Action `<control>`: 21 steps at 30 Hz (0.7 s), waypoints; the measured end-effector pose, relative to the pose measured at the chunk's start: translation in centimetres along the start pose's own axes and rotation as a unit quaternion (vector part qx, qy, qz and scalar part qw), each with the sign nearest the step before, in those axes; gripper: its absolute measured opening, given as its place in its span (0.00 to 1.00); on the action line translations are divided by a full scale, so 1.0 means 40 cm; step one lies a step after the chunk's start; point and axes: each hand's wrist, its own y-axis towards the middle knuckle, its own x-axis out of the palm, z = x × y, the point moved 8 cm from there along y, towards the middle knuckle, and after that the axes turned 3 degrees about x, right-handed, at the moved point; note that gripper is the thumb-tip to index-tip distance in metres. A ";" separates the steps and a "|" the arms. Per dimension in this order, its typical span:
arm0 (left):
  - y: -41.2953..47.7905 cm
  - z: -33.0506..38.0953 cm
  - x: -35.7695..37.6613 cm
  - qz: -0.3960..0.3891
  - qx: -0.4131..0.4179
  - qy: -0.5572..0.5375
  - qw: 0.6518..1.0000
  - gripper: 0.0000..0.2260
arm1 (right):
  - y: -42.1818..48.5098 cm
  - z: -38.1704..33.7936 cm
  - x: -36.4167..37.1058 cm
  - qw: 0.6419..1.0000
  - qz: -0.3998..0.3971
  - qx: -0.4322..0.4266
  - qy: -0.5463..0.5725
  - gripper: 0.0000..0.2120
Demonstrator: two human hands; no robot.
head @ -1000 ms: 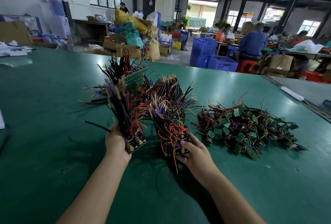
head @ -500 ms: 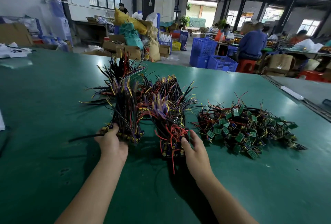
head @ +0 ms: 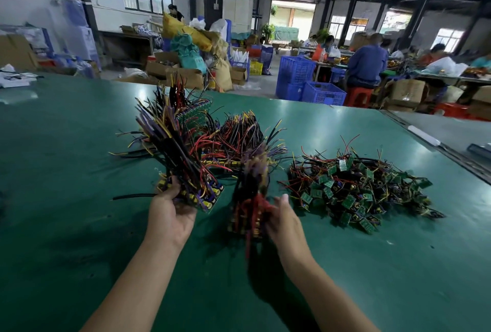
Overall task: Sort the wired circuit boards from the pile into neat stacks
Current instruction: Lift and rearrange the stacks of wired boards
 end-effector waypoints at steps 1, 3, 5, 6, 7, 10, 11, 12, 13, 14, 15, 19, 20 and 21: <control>0.001 0.003 0.002 -0.009 -0.001 -0.004 1.000 0.12 | 0.002 0.007 0.030 0.998 -0.050 0.023 0.038 0.30; -0.004 0.019 0.011 -0.034 0.004 -0.006 0.999 0.15 | -0.003 0.014 0.082 0.987 -0.132 0.067 0.065 0.32; -0.008 0.048 0.024 -0.061 0.021 -0.002 0.998 0.15 | -0.007 0.021 0.108 0.980 -0.169 0.090 0.057 0.33; -0.007 0.066 0.029 -0.073 0.035 -0.004 0.997 0.12 | -0.008 0.022 0.112 0.980 -0.176 0.086 0.041 0.32; -0.013 0.084 0.038 -0.090 0.043 -0.014 0.995 0.07 | -0.011 0.020 0.114 0.980 -0.182 0.073 0.022 0.31; -0.040 0.106 0.080 -0.173 0.043 -0.039 0.983 0.37 | -0.028 0.006 0.118 0.980 -0.198 0.021 -0.002 0.27; -0.057 0.102 0.094 -0.204 0.036 -0.031 0.978 0.44 | -0.036 -0.004 0.120 0.980 -0.201 0.002 -0.003 0.25; -0.075 0.093 0.109 -0.239 0.032 -0.012 0.970 0.45 | -0.043 -0.016 0.119 0.979 -0.201 -0.026 -0.008 0.24; -0.097 0.081 0.124 -0.267 0.030 0.010 0.963 0.43 | -0.051 -0.031 0.118 0.978 -0.200 -0.061 -0.020 0.24; -0.115 0.066 0.138 -0.286 0.035 0.038 0.957 0.38 | -0.062 -0.046 0.119 0.974 -0.201 -0.098 -0.035 0.26; -0.127 0.051 0.145 -0.289 0.048 0.063 0.954 0.33 | -0.072 -0.058 0.122 0.970 -0.206 -0.127 -0.037 0.29; -0.145 0.016 0.144 -0.240 0.157 0.158 0.945 0.16 | -0.100 -0.083 0.135 0.950 -0.255 -0.111 0.139 0.38; -0.153 0.015 0.144 -0.251 0.194 0.177 0.932 0.13 | -0.105 -0.088 0.137 0.942 -0.264 -0.102 0.180 0.37; -0.165 0.013 0.147 -0.266 0.229 0.199 0.915 0.10 | -0.108 -0.092 0.136 0.937 -0.265 -0.093 0.206 0.35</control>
